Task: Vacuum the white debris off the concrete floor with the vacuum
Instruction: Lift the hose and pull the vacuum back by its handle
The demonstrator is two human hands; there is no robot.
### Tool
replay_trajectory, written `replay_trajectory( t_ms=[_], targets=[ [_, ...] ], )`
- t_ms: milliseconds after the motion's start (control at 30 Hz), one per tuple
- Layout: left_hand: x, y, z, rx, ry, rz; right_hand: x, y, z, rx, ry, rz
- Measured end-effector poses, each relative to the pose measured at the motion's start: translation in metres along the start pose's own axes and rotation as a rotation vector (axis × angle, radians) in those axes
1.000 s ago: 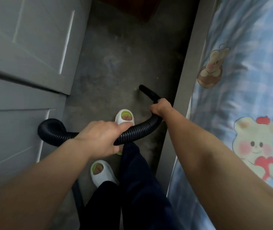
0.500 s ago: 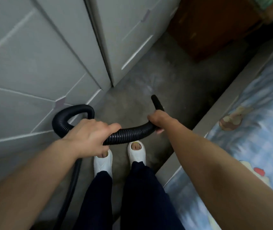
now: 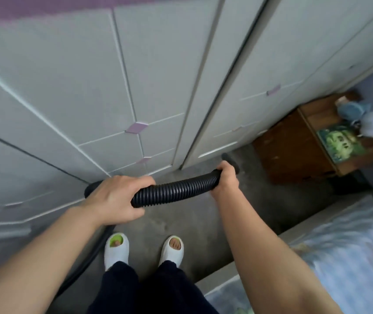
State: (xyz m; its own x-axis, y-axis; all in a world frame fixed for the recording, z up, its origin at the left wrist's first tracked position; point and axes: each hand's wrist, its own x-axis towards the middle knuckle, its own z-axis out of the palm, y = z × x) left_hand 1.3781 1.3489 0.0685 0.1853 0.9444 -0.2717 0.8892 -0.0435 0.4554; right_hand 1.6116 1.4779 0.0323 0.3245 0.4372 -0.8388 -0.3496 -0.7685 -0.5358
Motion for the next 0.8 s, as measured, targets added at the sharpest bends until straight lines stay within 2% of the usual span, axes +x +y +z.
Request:
replay_trajectory(
  t_ms=[133, 200, 333, 433, 533, 800],
  targets=[
    [-0.004, 0.017, -0.039, -0.02, 0.082, -0.031, -0.063, -0.042, -0.004, -0.041, 0.173, -0.191],
    [-0.006, 0.035, -0.066, -0.039, 0.136, 0.009, -0.104, -0.069, -0.006, 0.009, 0.252, -0.312],
    [-0.015, 0.072, -0.118, -0.034, 0.237, 0.134, -0.185, -0.105, -0.011, 0.209, 0.231, -0.572],
    [-0.031, 0.097, -0.157, 0.001, 0.292, 0.208, -0.259, -0.12, -0.017, 0.351, 0.146, -0.798],
    [-0.054, 0.118, -0.195, -0.019, 0.393, 0.258, -0.335, -0.125, -0.016, 0.43, -0.013, -1.039],
    [-0.133, 0.118, -0.278, -0.348, 0.779, 0.311, -0.517, -0.1, 0.025, 0.415, -0.358, -1.651]
  ],
)
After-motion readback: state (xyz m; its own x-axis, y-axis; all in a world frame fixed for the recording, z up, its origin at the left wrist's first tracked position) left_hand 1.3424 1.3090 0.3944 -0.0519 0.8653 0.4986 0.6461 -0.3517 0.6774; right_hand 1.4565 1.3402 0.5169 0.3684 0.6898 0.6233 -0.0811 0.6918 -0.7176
